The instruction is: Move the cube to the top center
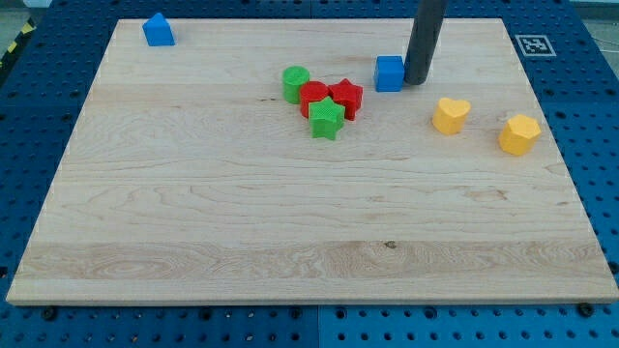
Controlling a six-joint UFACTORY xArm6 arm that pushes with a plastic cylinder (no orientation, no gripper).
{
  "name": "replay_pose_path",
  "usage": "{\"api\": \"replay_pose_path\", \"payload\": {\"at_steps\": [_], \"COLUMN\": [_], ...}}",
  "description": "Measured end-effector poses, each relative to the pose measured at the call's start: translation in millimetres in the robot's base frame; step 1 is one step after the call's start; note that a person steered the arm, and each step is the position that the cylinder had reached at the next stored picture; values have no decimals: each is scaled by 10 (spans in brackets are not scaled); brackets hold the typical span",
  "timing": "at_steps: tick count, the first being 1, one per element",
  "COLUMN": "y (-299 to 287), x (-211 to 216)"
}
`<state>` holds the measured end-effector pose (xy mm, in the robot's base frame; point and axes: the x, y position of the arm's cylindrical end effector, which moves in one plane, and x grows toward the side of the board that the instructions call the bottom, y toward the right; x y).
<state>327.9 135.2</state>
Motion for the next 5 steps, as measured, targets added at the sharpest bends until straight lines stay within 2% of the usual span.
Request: {"api": "replay_pose_path", "payload": {"at_steps": [2,3,5], "y": [-449,-777,-1344], "x": [123,11,-491]}}
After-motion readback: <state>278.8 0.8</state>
